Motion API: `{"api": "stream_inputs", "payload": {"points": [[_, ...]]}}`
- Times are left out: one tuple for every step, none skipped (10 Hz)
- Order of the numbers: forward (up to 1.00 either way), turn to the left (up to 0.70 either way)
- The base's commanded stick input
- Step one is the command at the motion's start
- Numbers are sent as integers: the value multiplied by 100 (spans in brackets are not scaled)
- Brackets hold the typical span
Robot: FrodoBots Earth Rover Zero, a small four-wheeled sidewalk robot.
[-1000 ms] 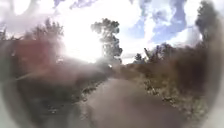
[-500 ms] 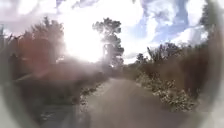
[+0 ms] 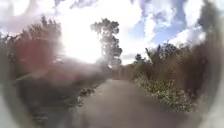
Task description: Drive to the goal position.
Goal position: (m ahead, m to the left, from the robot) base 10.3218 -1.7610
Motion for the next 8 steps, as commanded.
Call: {"api": "stream_inputs", "payload": {"points": [[0, -50], [0, -50], [0, -50], [0, -50], [0, -50], [0, -50], [50, -25], [50, 1]]}}
